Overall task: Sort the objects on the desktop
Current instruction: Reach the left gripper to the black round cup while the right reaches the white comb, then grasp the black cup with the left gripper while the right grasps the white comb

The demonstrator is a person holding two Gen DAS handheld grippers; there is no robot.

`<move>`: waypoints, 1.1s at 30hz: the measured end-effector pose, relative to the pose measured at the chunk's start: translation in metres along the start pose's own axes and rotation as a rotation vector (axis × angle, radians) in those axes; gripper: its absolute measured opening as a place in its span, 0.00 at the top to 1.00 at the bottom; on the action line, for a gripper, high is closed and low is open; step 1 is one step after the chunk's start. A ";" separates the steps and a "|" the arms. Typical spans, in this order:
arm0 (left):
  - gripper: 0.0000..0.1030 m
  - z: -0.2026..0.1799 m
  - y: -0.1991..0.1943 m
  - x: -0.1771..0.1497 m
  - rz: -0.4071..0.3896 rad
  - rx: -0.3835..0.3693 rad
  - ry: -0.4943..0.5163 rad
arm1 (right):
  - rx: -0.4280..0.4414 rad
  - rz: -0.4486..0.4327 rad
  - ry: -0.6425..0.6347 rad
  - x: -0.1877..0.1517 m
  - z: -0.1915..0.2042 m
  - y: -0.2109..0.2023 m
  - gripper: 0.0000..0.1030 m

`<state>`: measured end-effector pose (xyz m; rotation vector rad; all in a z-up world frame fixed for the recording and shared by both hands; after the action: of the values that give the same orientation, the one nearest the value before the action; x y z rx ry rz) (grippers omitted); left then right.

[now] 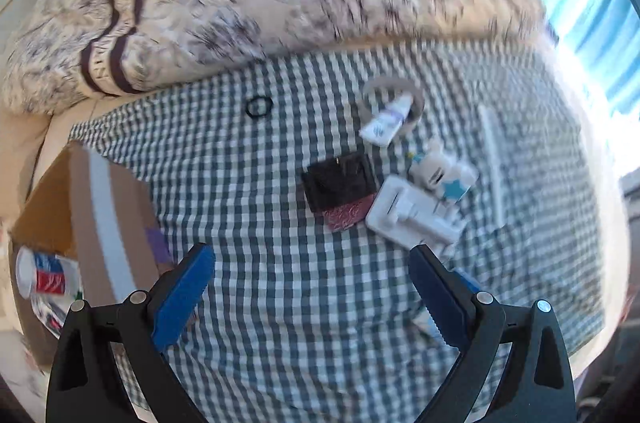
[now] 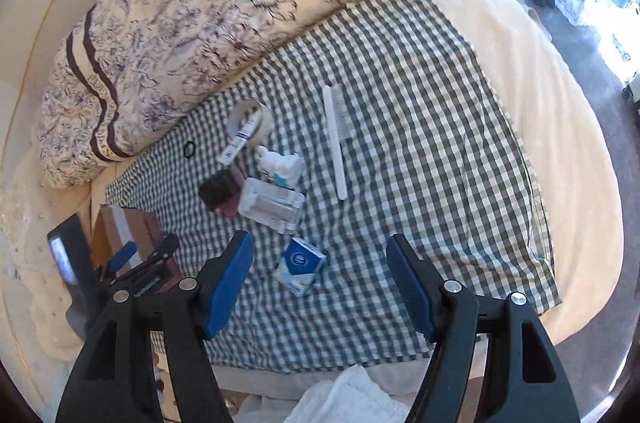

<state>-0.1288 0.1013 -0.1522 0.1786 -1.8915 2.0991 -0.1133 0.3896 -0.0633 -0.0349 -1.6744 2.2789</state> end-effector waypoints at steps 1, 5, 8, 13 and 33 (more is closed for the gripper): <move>0.03 -0.001 0.009 0.003 0.023 -0.001 -0.005 | -0.004 0.009 -0.004 0.005 -0.001 0.009 0.32; 0.03 0.000 0.034 0.014 0.056 -0.070 -0.095 | -0.011 0.021 -0.010 0.022 -0.001 0.045 0.32; 0.03 -0.003 0.058 0.022 0.080 -0.087 -0.150 | -0.057 0.009 -0.061 0.035 0.005 0.077 0.32; 0.03 -0.007 0.099 0.035 0.093 -0.063 -0.208 | -0.136 0.027 -0.127 0.053 0.006 0.124 0.32; 0.06 -0.001 0.169 0.049 0.136 -0.113 -0.258 | -0.327 0.159 -0.212 0.066 0.012 0.230 0.44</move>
<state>-0.2270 0.0957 -0.2981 0.3167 -2.2223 2.1353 -0.2326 0.3339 -0.2640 0.0011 -2.2137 2.1535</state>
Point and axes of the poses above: each gripper's, at about its wrist camera, not at the fingertips, and y roughly the way its jaws point, z to its left, x to its top, the point moved 1 cm from there along y, roughly the way its jaws point, and after that the axes turned 2 degrees about y, right-handed, at the moved point
